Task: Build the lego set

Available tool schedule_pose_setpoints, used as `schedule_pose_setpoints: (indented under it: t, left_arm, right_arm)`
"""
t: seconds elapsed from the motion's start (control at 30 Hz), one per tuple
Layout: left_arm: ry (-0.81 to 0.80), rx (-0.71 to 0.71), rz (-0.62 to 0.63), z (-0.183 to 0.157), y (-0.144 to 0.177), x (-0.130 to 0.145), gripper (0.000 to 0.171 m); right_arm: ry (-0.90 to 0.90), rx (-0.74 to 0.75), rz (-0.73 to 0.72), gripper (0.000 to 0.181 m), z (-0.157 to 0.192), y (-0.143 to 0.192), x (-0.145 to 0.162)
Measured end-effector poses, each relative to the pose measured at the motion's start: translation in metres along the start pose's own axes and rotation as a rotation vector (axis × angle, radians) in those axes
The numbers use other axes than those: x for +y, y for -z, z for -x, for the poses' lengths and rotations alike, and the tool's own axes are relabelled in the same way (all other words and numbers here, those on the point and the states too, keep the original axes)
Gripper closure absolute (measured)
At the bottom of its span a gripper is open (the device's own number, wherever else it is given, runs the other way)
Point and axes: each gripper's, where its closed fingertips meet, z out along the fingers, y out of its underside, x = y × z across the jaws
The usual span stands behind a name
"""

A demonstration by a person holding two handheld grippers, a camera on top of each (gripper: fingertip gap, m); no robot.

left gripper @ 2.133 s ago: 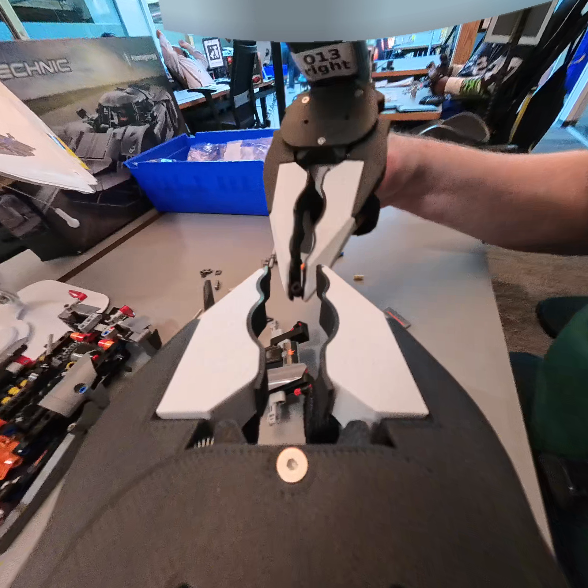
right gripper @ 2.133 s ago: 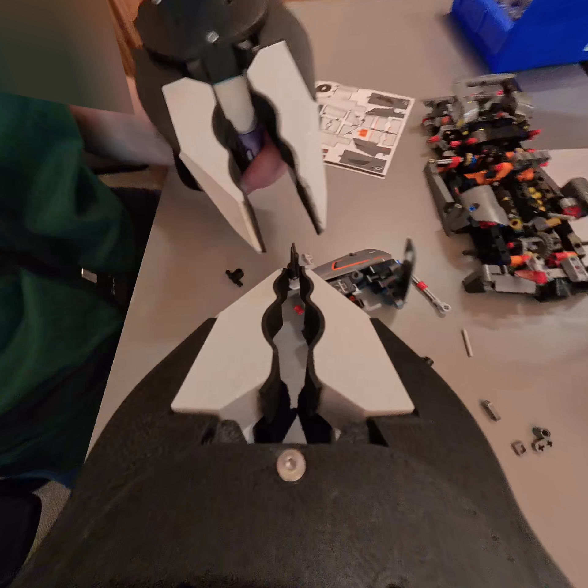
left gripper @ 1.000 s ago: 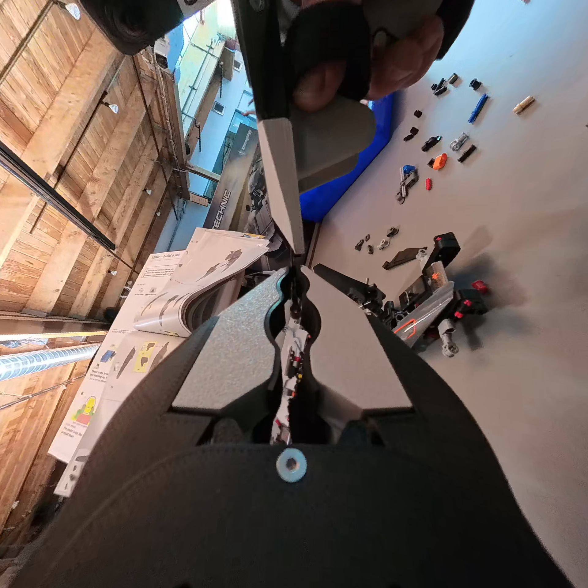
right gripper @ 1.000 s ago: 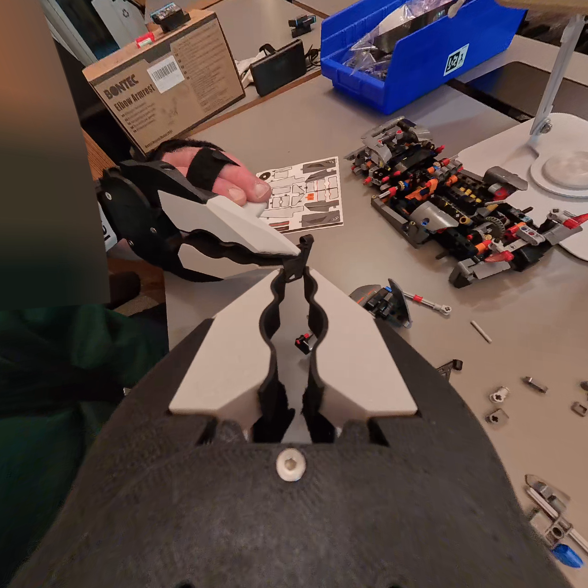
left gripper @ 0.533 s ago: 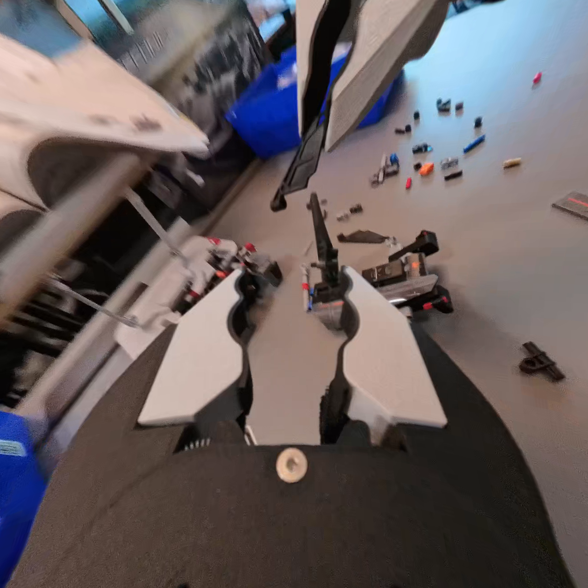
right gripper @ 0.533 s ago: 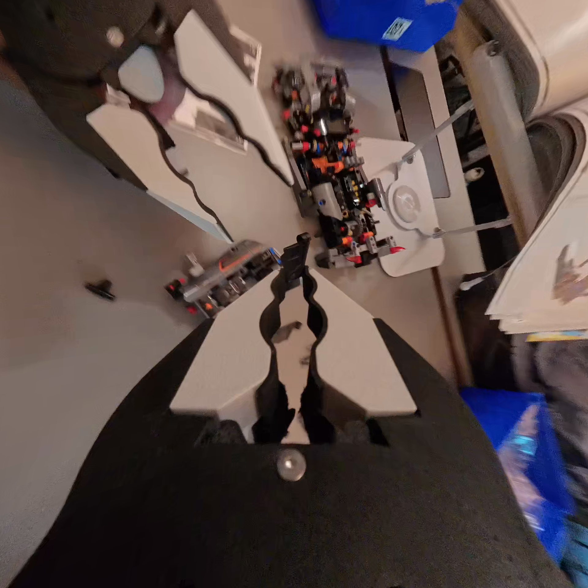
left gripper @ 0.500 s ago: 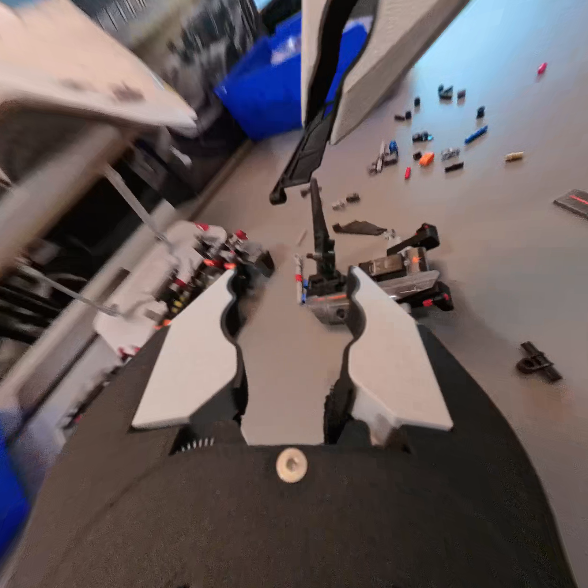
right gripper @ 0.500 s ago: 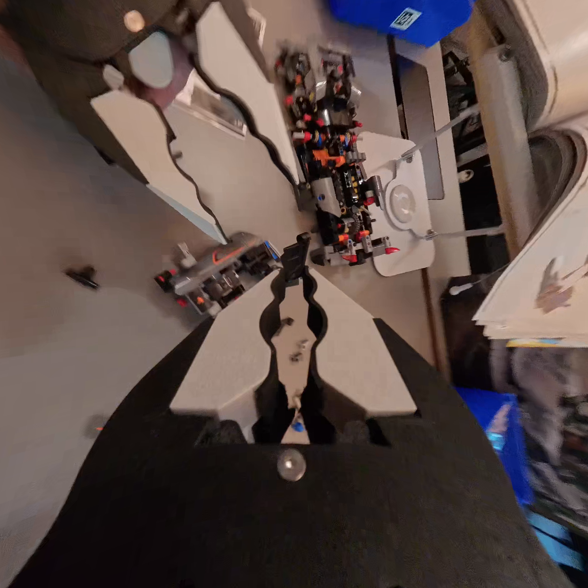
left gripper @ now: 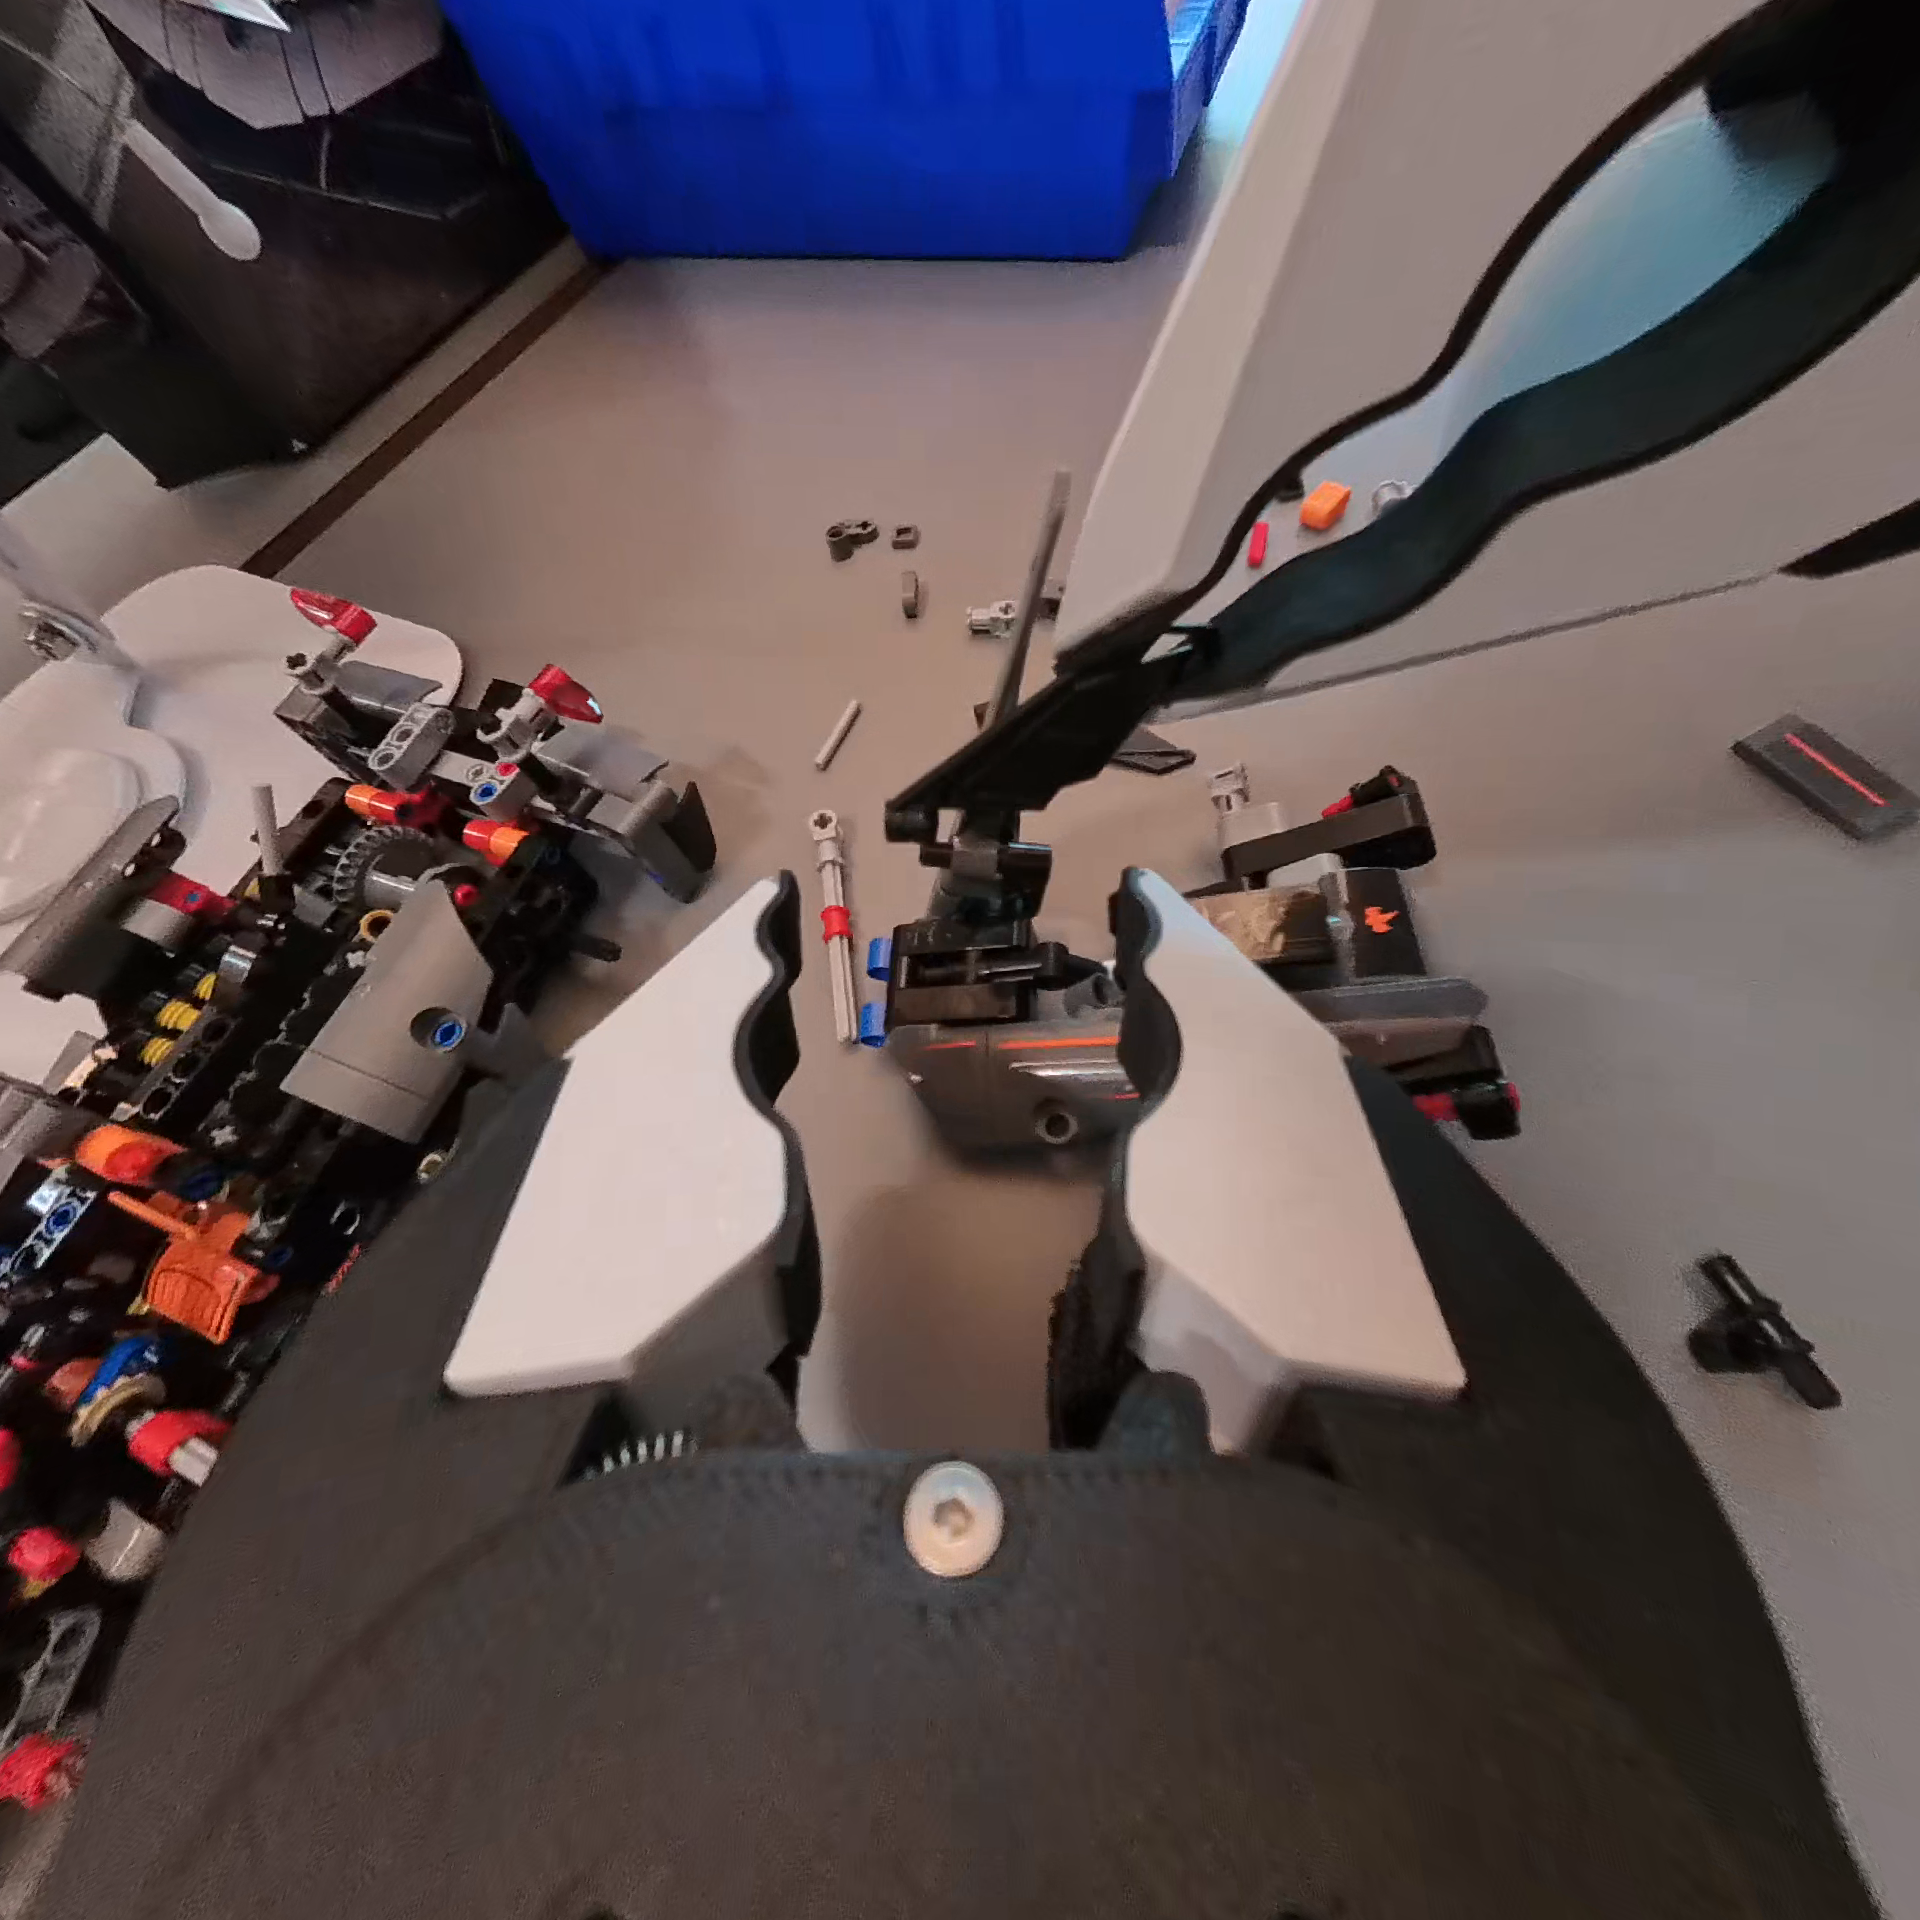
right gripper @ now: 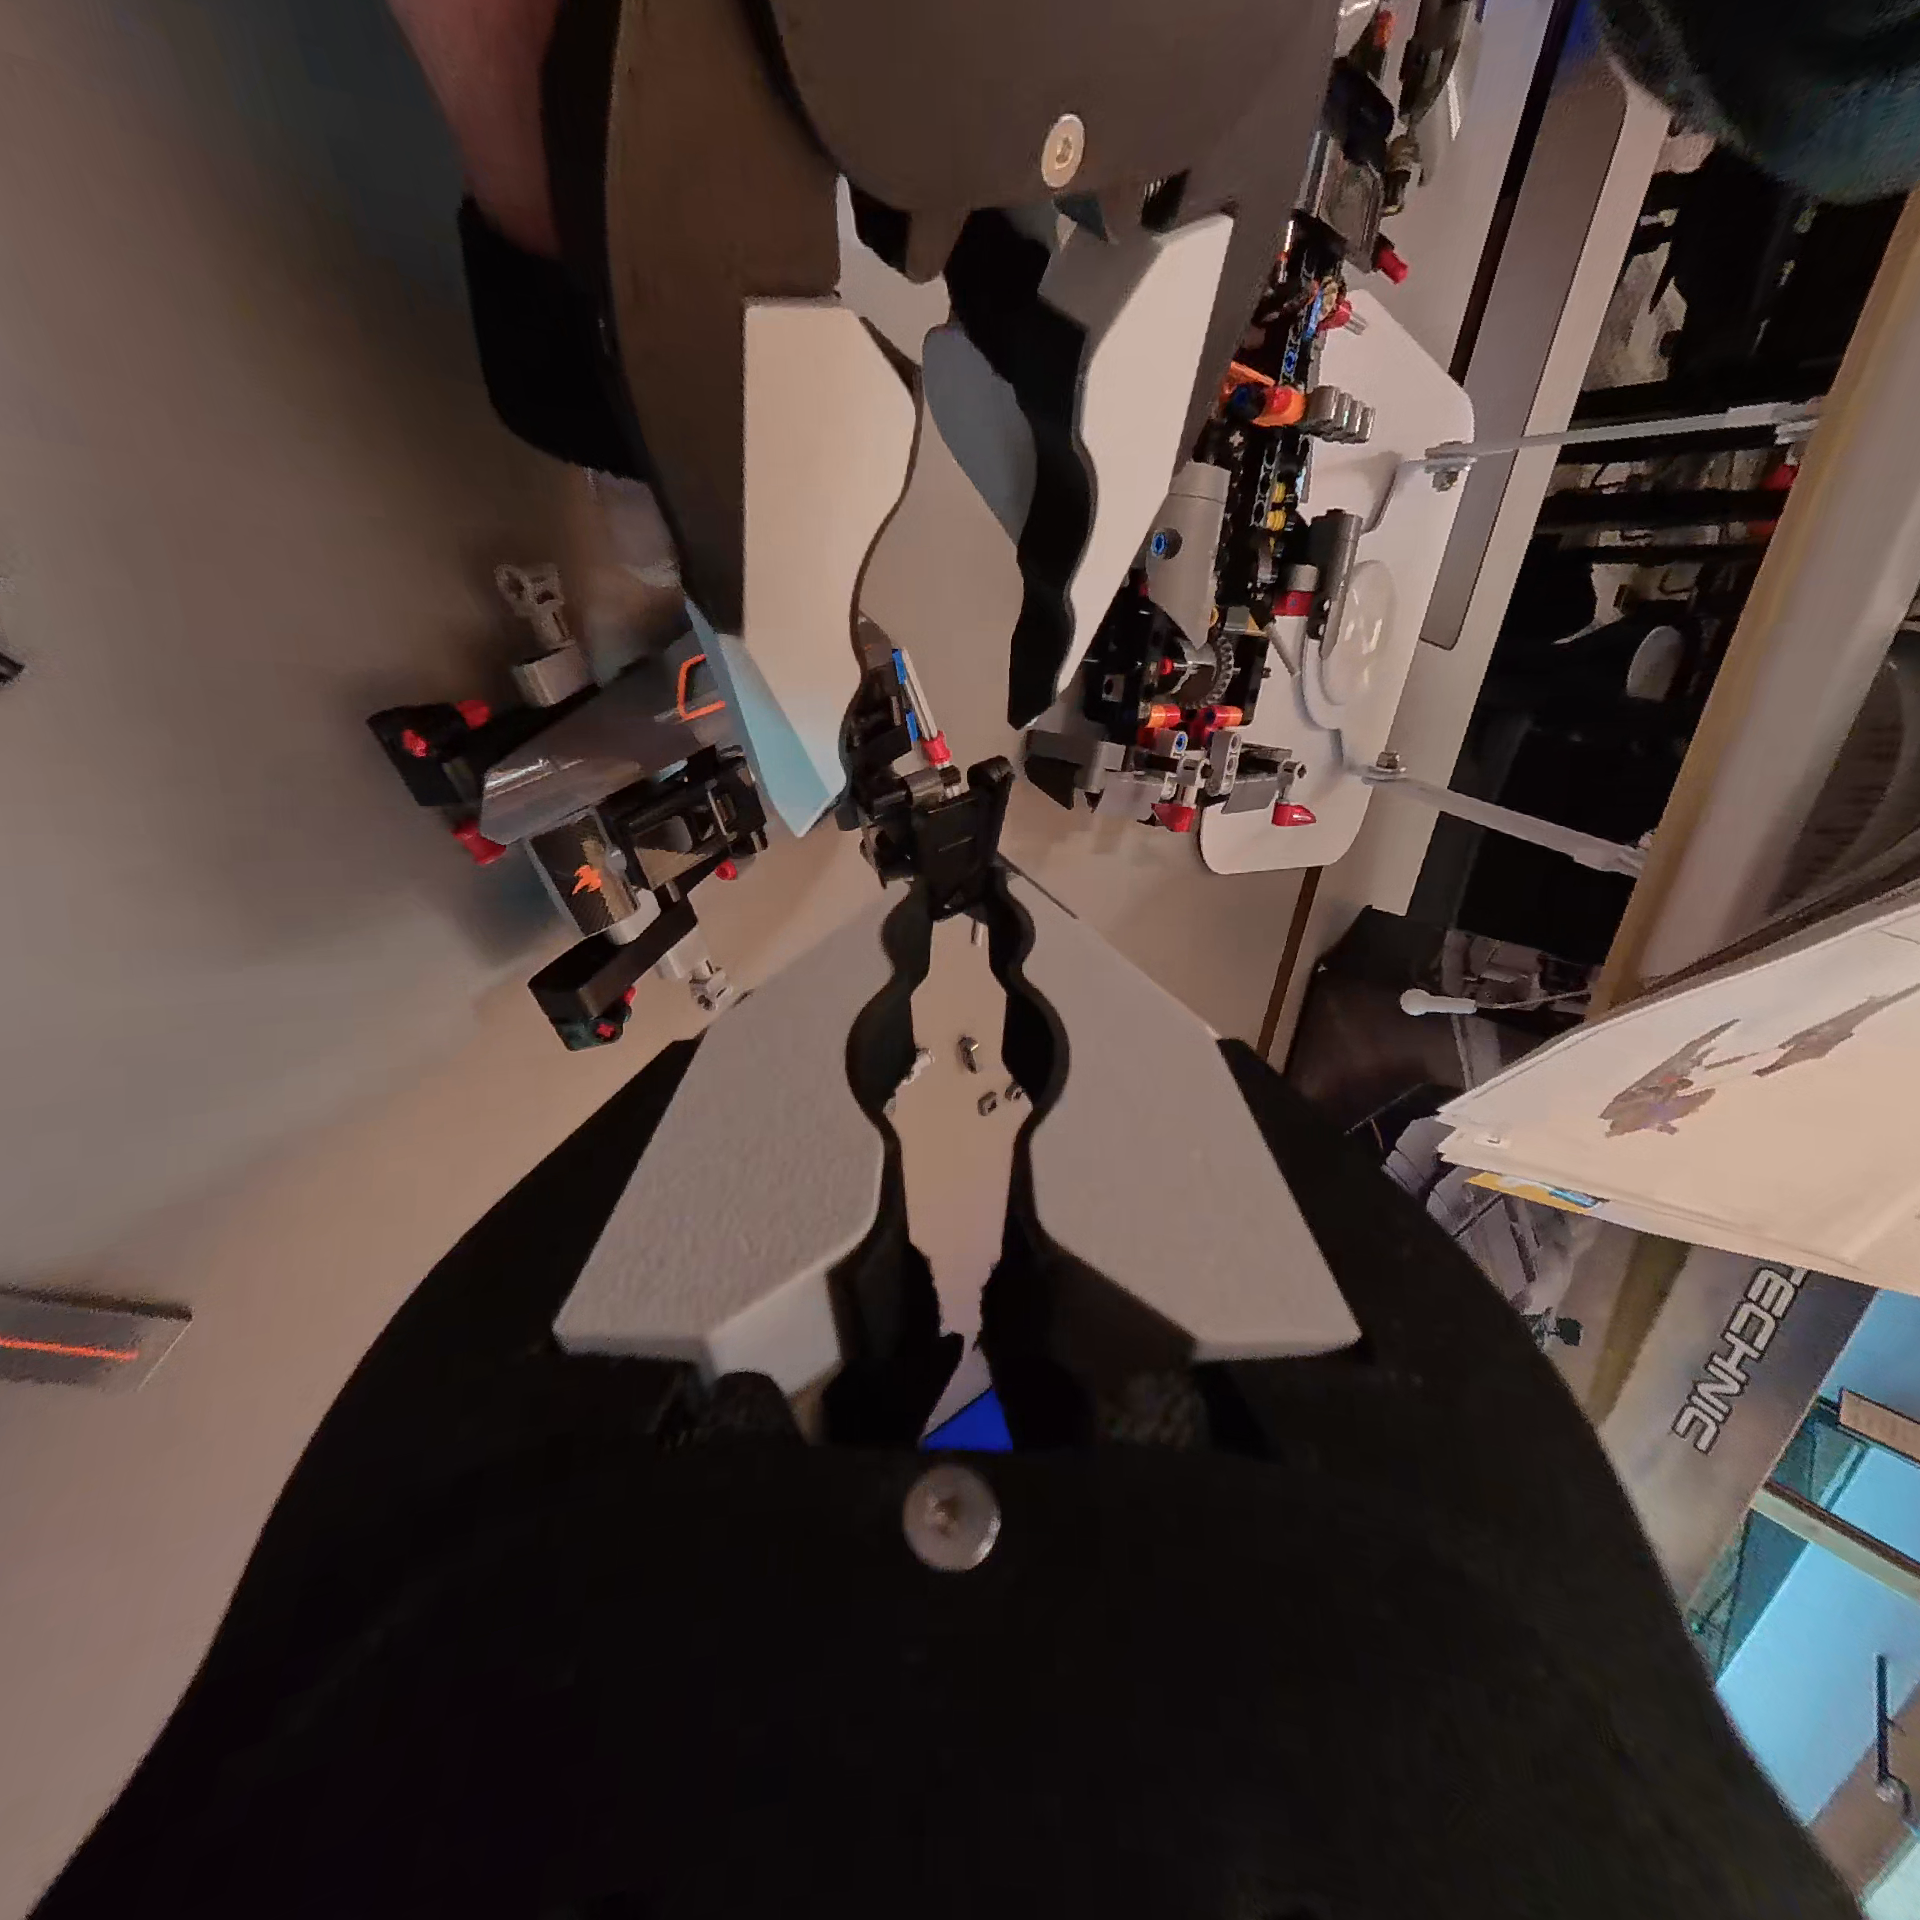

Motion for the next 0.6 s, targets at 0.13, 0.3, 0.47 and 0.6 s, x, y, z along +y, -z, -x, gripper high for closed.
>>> schedule_pose_setpoints:
  t: [0.13, 0.3, 0.47, 0.6]
  left_arm:
    - [-0.002, 0.018, 0.004, 0.000, -0.006, -0.001, 0.116]
    - [-0.024, 0.016, -0.008, 0.000, -0.008, -0.003, 0.123]
    - [-0.026, 0.022, 0.000, -0.001, -0.009, -0.002, 0.127]
    - [-0.023, 0.016, 0.008, 0.001, -0.010, -0.001, 0.132]
  right_arm:
    - [-0.016, -0.003, 0.024, 0.173, 0.000, -0.004, 0.002]
    - [-0.032, 0.000, 0.017, 0.173, 0.001, -0.008, 0.003]
    - [-0.022, -0.007, 0.015, 0.173, 0.003, -0.010, 0.003]
    - [-0.025, -0.003, 0.010, 0.173, 0.003, -0.012, 0.003]
